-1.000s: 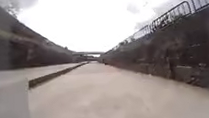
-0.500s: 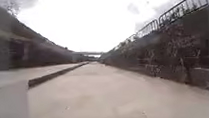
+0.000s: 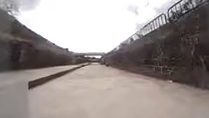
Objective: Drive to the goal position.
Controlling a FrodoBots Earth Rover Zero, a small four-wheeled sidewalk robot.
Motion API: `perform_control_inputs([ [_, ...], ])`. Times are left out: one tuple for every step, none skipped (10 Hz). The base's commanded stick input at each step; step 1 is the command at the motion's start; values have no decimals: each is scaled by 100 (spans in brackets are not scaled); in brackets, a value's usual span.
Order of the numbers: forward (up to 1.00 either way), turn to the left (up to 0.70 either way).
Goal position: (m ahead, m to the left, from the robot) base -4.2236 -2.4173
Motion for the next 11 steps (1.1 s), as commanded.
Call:
perform_control_inputs([
  [100,0],
  [100,0],
  [100,0],
  [100,0],
  [100,0],
  [100,0],
  [100,0],
  [100,0],
  [100,0],
  [100,0],
  [100,0],
])
